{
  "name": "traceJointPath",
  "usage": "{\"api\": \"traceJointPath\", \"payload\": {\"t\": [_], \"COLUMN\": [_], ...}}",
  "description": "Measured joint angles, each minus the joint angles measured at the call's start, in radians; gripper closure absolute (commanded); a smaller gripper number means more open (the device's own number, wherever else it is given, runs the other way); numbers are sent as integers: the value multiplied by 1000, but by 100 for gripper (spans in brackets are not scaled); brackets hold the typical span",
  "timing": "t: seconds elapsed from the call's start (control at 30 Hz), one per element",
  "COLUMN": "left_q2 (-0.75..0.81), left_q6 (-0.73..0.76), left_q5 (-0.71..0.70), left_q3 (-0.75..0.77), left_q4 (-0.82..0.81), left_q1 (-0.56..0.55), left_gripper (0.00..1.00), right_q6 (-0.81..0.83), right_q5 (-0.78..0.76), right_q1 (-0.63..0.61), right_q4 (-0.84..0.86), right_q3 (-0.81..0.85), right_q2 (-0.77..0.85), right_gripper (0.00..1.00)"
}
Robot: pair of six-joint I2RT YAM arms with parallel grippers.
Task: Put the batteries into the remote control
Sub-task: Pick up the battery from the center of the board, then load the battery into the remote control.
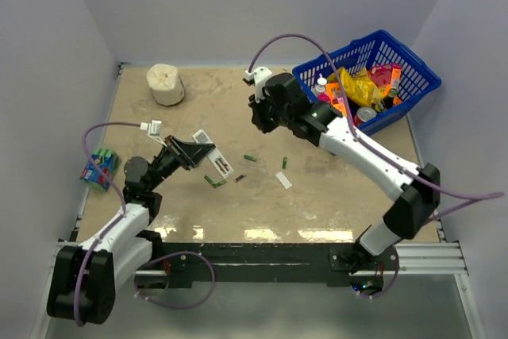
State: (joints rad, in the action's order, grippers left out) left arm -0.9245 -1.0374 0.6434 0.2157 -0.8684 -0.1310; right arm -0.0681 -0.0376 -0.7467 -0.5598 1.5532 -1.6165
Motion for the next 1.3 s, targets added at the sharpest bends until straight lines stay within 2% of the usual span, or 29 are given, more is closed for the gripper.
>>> {"api": "traceJointPath", "payload": {"t": [0.23, 0.47, 0.83, 1.3], "left_q2": [-82, -84, -82, -68], "left_q6": [-94, -148, -185, -253], "left_q5": [-5, -24, -56, -81], "left_q3": [1, 29, 42, 43], "left_q4": [-160, -209, -223, -254], "left_q1": [0, 0, -4, -9], "left_gripper": [100, 100, 100, 100], "right_q6": [-52, -87, -89, -85], "right_q5": [66, 120, 161, 142], "right_q1": [-138, -183, -248, -256], "right_q4": [305, 539, 626, 639], "right_q3": [-220, -365, -396, -414], "right_q2": [230, 310, 274, 230], "right_gripper": [100, 100, 100, 100]}}
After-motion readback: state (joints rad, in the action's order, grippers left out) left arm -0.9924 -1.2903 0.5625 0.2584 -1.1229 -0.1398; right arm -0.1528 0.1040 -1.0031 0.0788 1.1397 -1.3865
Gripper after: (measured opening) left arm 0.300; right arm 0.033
